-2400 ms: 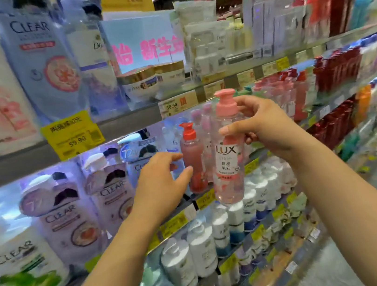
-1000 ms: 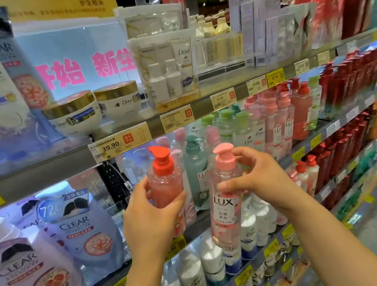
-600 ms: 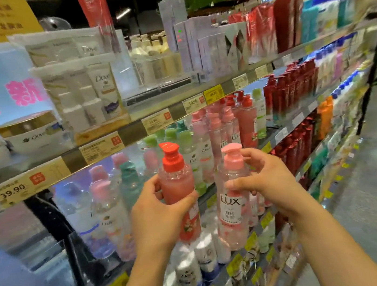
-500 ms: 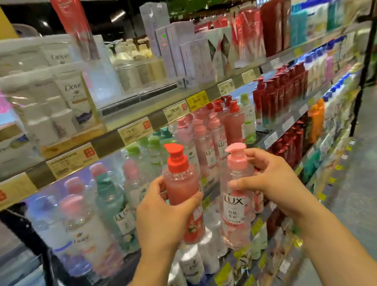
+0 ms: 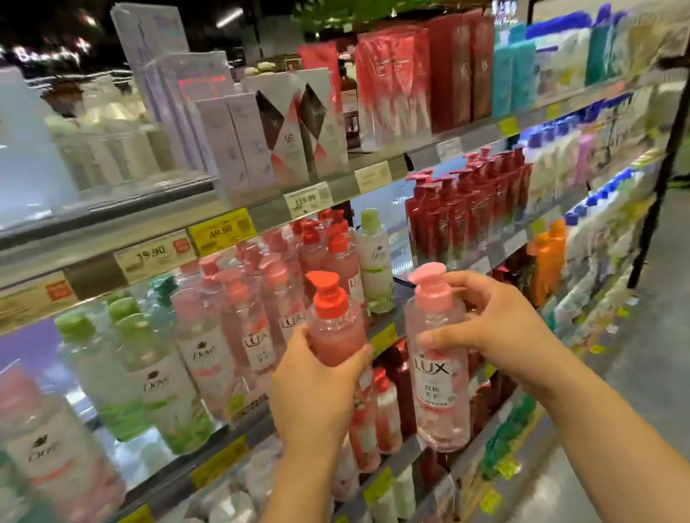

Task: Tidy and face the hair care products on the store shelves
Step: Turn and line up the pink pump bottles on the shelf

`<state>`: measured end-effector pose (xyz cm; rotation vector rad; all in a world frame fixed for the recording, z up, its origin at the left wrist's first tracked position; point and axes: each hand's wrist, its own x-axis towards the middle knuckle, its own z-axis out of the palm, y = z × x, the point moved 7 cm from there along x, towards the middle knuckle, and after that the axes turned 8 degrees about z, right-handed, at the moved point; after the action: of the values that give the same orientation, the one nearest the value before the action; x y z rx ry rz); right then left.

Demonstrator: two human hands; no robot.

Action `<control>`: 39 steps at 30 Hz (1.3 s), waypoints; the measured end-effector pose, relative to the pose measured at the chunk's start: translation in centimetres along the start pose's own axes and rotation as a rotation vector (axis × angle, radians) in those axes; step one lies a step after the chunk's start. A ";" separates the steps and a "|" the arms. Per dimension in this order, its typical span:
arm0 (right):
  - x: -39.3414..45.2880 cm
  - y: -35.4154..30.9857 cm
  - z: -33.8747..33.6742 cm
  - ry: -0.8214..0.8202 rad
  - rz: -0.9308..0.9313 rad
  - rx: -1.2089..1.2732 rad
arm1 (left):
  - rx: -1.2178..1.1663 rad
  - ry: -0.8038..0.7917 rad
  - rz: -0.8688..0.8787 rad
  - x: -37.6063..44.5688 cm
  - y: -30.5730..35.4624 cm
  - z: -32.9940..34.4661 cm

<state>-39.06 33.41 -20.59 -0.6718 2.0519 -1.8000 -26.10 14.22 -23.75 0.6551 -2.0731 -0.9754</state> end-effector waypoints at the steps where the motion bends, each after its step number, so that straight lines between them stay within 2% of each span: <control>1: 0.7 0.2 -0.8 -0.007 0.002 -0.004 | 0.006 0.002 -0.011 0.4 0.1 1.1; 8: 6.1 1.1 -4.7 -0.040 0.004 -0.021 | 0.014 0.026 -0.065 3.7 0.7 7.2; 19: 16.6 1.9 -9.2 -0.119 -0.064 -0.067 | 0.110 0.127 0.002 11.0 1.7 16.7; 28: 24.6 1.8 -10.0 -0.176 -0.074 -0.070 | 0.255 0.213 -0.010 14.6 1.3 18.2; 33: 27.8 2.4 -9.5 -0.198 -0.085 -0.071 | 0.236 0.278 0.008 15.1 1.5 18.5; 39: 31.0 3.2 -8.9 -0.265 -0.098 -0.089 | 0.367 0.323 0.033 15.5 2.0 19.2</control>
<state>-70.11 24.15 -20.56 -0.9942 1.9582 -1.5785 -50.82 12.79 -24.25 0.8978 -1.9745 -0.4335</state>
